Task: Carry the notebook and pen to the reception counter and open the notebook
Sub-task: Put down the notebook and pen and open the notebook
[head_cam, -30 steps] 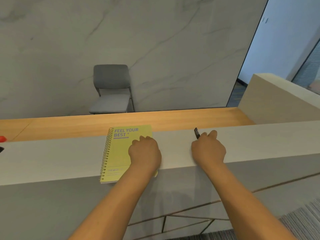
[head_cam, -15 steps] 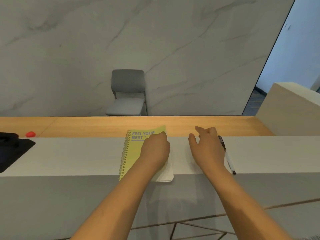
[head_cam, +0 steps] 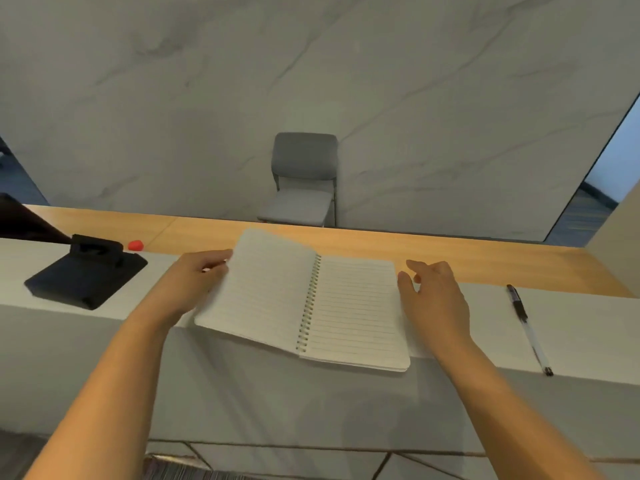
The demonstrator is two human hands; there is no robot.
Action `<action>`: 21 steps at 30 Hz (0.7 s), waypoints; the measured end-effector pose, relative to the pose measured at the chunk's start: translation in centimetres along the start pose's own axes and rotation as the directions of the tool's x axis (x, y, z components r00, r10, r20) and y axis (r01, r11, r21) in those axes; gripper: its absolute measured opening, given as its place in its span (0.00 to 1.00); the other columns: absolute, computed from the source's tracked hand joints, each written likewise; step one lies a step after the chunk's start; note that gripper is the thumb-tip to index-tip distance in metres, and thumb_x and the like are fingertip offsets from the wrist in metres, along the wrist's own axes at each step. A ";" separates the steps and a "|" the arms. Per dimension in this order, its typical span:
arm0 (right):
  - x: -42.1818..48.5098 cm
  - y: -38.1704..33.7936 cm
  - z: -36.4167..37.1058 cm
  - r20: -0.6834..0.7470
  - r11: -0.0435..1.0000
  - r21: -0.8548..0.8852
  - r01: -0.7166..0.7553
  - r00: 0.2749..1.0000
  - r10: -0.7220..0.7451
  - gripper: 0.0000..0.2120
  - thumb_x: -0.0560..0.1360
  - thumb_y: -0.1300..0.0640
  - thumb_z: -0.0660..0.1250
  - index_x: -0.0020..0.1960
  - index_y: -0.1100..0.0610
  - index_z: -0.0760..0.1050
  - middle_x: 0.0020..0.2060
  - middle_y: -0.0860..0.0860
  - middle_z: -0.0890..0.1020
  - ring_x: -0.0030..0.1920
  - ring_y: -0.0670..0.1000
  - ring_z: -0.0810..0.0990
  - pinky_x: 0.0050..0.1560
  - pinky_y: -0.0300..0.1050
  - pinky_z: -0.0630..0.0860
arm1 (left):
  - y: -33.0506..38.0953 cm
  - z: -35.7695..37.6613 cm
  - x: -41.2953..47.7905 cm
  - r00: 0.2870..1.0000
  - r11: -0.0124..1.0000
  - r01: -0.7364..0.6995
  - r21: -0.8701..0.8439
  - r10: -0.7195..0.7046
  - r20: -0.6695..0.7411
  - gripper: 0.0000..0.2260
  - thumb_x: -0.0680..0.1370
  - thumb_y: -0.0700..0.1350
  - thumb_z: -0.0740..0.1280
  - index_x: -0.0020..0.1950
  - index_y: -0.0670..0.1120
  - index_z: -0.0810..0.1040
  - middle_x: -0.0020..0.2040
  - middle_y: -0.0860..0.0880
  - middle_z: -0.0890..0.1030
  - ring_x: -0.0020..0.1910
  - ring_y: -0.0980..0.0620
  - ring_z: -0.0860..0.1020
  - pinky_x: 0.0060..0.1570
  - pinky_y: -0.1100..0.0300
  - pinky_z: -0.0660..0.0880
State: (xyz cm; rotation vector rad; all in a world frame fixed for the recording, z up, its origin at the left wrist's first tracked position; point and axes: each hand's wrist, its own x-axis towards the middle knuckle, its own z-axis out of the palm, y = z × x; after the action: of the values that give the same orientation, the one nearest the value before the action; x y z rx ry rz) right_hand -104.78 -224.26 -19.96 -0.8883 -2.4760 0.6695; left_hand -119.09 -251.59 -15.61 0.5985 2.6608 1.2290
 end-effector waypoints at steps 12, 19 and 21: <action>1.3 2.8 -1.6 -0.095 0.994 -0.097 -0.055 0.994 0.046 0.20 0.78 0.51 0.56 0.68 0.55 0.71 0.62 0.56 0.75 0.62 0.57 0.72 0.48 0.47 0.69 | -4.3 4.0 2.2 0.993 0.829 0.112 0.547 -0.077 -0.087 0.12 0.78 0.43 0.58 0.54 0.40 0.77 0.54 0.39 0.77 0.45 0.42 0.76 0.41 0.57 0.70; 1.4 8.4 -5.8 -0.096 0.862 -0.311 -0.400 0.916 0.391 0.18 0.78 0.56 0.55 0.64 0.62 0.71 0.60 0.64 0.71 0.59 0.65 0.69 0.47 0.51 0.65 | -3.8 4.4 2.4 0.988 0.807 0.136 0.575 -0.071 -0.134 0.14 0.78 0.48 0.59 0.59 0.44 0.78 0.56 0.41 0.79 0.56 0.42 0.76 0.43 0.57 0.66; 1.2 8.9 -5.5 -0.042 0.832 -0.360 -0.422 0.898 0.438 0.17 0.77 0.57 0.55 0.62 0.62 0.71 0.59 0.63 0.71 0.58 0.64 0.70 0.48 0.50 0.65 | -3.5 4.6 2.5 0.988 0.809 0.145 0.570 -0.083 -0.134 0.15 0.78 0.49 0.59 0.61 0.46 0.77 0.59 0.41 0.78 0.53 0.42 0.77 0.43 0.57 0.67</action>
State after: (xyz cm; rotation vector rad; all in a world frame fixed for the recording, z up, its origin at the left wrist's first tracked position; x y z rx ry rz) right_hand -98.54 -215.84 -20.39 -1.6241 -2.4944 0.3656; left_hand -121.02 -249.36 -21.21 0.4368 3.1063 0.3973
